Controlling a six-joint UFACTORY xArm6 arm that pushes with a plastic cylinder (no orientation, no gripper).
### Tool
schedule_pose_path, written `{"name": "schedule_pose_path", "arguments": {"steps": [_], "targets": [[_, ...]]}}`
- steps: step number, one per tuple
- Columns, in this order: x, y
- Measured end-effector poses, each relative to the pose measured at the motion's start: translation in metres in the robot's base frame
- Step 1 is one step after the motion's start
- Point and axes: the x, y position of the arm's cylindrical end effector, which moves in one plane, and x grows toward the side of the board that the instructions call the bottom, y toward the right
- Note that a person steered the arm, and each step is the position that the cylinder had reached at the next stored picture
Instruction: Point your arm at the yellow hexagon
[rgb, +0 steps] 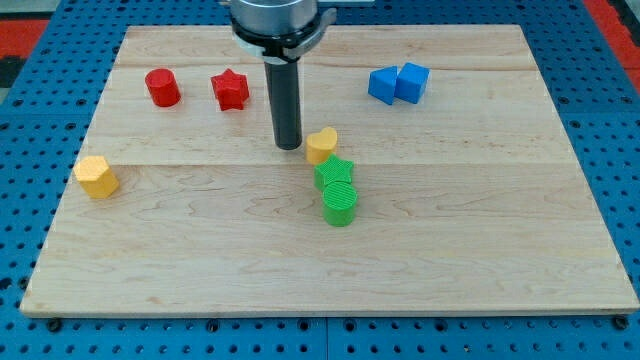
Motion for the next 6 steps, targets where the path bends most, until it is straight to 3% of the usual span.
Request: {"name": "schedule_pose_path", "arguments": {"steps": [1, 3, 4, 6], "targets": [[-0.002, -0.030], [-0.018, -0.239], [-0.015, -0.268], [0.082, -0.149]]}}
